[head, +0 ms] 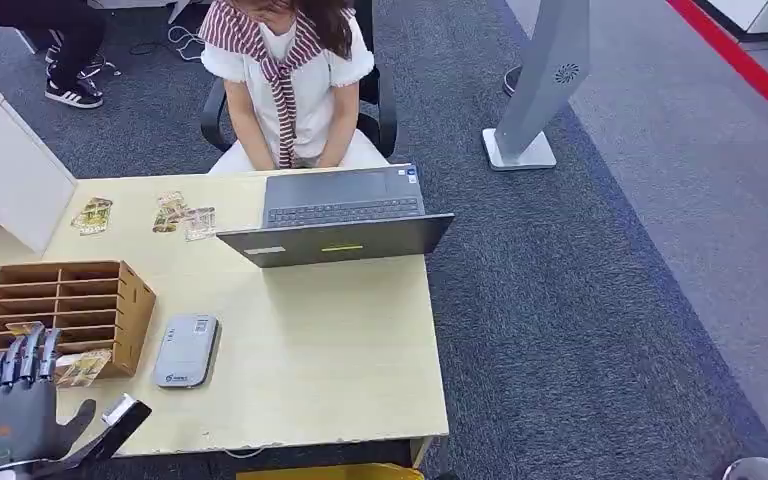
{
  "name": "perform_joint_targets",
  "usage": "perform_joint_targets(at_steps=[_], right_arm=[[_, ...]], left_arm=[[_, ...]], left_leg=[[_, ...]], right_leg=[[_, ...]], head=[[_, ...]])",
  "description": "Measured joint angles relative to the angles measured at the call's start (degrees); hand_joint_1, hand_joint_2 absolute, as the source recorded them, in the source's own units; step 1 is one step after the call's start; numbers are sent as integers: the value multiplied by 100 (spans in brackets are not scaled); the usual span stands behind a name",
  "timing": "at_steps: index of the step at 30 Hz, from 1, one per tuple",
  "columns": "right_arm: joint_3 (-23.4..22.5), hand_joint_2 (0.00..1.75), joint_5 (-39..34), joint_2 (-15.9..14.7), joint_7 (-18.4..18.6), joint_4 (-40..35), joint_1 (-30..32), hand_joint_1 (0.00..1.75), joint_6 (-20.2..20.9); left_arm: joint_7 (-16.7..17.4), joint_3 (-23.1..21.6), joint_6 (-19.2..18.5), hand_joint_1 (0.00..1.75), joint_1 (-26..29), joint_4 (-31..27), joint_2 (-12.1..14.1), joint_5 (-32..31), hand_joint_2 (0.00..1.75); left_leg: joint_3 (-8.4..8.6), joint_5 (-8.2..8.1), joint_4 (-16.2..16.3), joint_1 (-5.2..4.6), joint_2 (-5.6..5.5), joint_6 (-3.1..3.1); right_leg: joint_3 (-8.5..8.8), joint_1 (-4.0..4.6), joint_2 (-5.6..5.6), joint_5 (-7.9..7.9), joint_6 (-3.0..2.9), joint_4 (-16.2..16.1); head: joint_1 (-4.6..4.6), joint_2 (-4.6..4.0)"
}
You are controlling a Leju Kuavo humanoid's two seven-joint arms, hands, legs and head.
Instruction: Pass the card to the sensor for recognition and then transmit it.
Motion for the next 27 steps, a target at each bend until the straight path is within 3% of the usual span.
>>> perform_joint_targets(at_steps=[27], right_arm=[[0, 175, 96, 11, 13, 0, -4, 0, 17]], left_arm=[[72, 2, -122, 0, -401, 223, -48, -105, 175]], left_leg=[[2, 0, 1, 0, 0, 0]], right_leg=[[0, 0, 1, 1, 0, 0]], head=[[0, -2]])
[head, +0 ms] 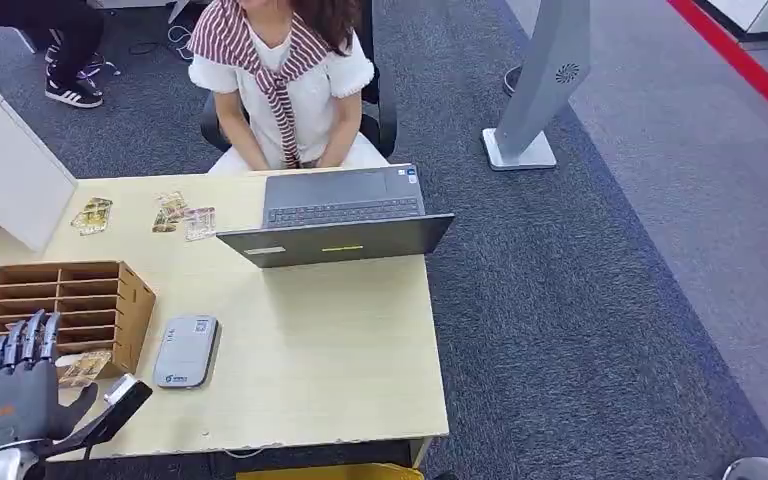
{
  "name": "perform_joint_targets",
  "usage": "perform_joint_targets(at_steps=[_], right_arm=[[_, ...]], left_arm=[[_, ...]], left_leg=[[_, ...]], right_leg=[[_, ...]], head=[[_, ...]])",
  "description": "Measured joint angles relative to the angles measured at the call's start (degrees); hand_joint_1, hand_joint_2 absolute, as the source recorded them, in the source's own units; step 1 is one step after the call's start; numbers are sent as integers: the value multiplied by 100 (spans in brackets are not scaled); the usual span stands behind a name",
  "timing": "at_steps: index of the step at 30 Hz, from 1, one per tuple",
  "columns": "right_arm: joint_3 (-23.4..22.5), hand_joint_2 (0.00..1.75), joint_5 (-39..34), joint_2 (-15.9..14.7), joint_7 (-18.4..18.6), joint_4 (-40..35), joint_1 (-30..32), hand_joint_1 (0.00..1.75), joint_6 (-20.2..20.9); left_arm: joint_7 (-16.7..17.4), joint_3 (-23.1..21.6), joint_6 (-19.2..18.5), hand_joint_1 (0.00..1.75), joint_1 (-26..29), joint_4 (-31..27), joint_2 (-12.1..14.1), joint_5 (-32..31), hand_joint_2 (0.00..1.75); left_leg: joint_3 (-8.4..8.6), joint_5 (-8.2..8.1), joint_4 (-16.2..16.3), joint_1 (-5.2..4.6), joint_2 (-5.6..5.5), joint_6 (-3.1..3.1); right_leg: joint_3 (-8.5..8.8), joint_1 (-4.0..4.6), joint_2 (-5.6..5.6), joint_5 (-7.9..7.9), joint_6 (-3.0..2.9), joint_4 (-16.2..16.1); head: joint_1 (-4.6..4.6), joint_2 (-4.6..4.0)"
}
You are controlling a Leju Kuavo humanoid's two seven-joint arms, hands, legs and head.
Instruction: Pass the card to the sensor for recognition and then transmit it.
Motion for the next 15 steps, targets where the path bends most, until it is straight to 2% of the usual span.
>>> perform_joint_targets(at_steps=[15], right_arm=[[0, 175, 0, 0, 0, 0, 0, 0, 11]], left_arm=[[18, 0, -2, 0, -15, 37, -4, 0, 175]], left_leg=[[0, 0, 0, 0, 0, 0]], right_leg=[[0, 0, 0, 0, 0, 0]], head=[[0, 0]])
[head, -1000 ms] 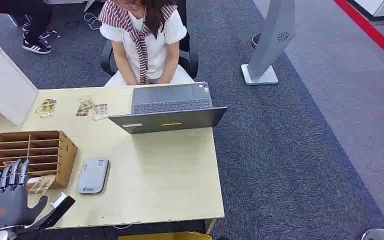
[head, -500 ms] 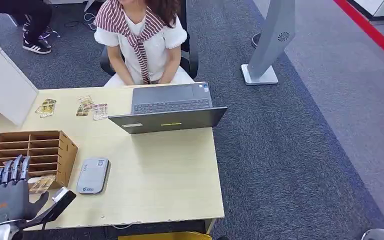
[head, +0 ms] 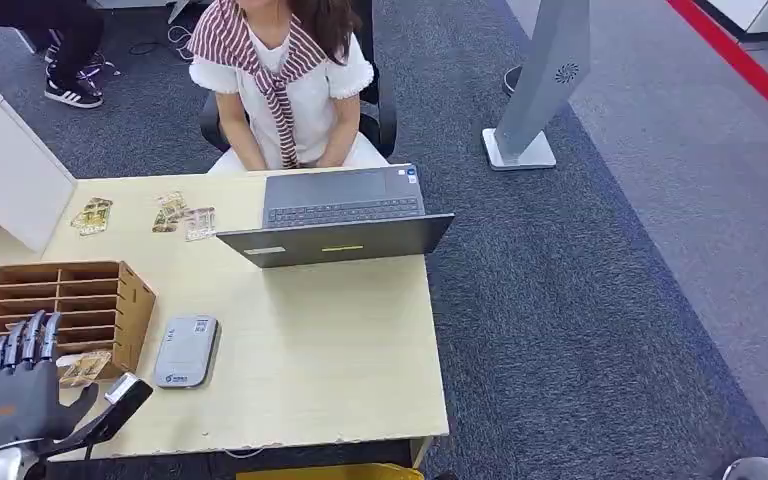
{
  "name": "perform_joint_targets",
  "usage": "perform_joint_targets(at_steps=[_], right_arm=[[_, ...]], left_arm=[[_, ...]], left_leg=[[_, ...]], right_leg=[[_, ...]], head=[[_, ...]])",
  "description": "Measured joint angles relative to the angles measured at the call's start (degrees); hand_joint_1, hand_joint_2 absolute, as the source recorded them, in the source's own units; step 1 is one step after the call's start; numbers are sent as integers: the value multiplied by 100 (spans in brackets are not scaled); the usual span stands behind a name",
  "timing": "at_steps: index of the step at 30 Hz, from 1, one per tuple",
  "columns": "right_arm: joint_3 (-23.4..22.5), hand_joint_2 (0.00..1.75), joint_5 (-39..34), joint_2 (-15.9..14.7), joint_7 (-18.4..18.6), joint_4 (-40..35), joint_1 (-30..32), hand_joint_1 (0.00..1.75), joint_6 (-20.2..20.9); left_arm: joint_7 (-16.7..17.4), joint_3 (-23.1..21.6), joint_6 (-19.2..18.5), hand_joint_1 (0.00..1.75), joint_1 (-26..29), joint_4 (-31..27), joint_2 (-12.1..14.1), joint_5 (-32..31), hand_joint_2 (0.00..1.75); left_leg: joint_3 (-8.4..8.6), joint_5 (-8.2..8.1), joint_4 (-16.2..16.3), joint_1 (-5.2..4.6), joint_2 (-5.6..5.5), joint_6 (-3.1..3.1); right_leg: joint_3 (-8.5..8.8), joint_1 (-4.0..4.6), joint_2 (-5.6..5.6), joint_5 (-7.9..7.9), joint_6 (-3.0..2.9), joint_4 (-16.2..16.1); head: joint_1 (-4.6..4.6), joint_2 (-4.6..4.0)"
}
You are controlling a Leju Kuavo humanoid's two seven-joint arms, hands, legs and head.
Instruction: Pass the card to the sensor for recognition and then transmit it.
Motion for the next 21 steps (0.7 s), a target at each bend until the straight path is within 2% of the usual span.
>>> perform_joint_targets(at_steps=[5, 6, 21], right_arm=[[0, 175, 0, -4, -70, 0, 2, 0, 166], [0, 175, 0, -7, -81, 0, 2, 0, 195], [-4, 175, 4, -17, -101, 0, 3, 0, 225]], left_arm=[[42, 0, -4, 0, 1, 22, 4, 0, 175], [52, 0, -4, 175, 1, 24, 4, 0, 175], [68, 0, -92, 175, 7, 24, 4, 155, 175]], left_leg=[[0, 0, 0, 0, 0, 0], [-1, 0, 0, 0, 0, 0], [-1, 0, 0, 0, 0, 0]], right_leg=[[0, 0, 0, 0, 0, 0], [0, 0, 0, 0, 0, 0], [0, 0, 0, 0, 0, 0]], head=[[0, 2], [0, 2], [0, 2]])
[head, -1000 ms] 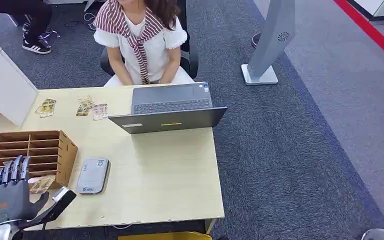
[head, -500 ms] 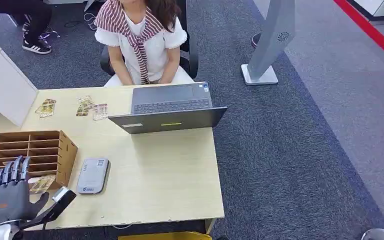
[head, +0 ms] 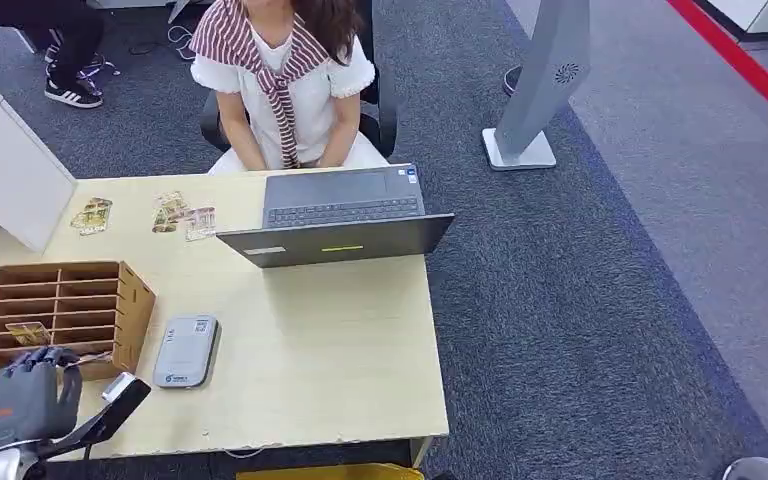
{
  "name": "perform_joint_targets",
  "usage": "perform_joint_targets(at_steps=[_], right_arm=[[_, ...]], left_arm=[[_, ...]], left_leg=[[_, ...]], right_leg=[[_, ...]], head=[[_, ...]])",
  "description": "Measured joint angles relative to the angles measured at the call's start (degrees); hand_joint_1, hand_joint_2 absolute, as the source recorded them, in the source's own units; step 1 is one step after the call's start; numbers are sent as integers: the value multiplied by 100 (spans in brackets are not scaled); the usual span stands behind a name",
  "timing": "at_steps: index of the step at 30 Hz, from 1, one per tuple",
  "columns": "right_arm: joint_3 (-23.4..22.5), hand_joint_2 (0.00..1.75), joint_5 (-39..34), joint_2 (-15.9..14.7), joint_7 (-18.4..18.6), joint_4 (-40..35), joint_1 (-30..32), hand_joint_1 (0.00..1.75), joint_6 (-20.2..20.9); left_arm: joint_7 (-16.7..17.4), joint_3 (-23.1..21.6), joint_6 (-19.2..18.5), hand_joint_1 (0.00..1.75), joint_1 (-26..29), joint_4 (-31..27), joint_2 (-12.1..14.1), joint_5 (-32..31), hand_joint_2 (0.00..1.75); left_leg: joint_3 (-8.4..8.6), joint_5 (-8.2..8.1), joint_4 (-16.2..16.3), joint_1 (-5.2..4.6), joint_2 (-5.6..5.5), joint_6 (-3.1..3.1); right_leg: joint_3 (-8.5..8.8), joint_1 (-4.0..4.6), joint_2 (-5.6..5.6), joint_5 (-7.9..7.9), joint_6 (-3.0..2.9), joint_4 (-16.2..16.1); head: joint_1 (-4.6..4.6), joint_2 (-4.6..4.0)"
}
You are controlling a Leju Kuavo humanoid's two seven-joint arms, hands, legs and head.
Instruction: Pass the card to the sensor for recognition and then transmit it.
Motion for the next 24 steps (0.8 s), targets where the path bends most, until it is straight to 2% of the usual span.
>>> perform_joint_targets(at_steps=[24], right_arm=[[-39, 175, 90, -4, -39, 0, 1, 0, 0]], left_arm=[[-35, 0, -94, 175, -1, -2, 4, 153, 175]], left_leg=[[1, 0, 0, 0, 0, 0]], right_leg=[[0, 0, 0, 0, 0, 0]], head=[[0, 0]])
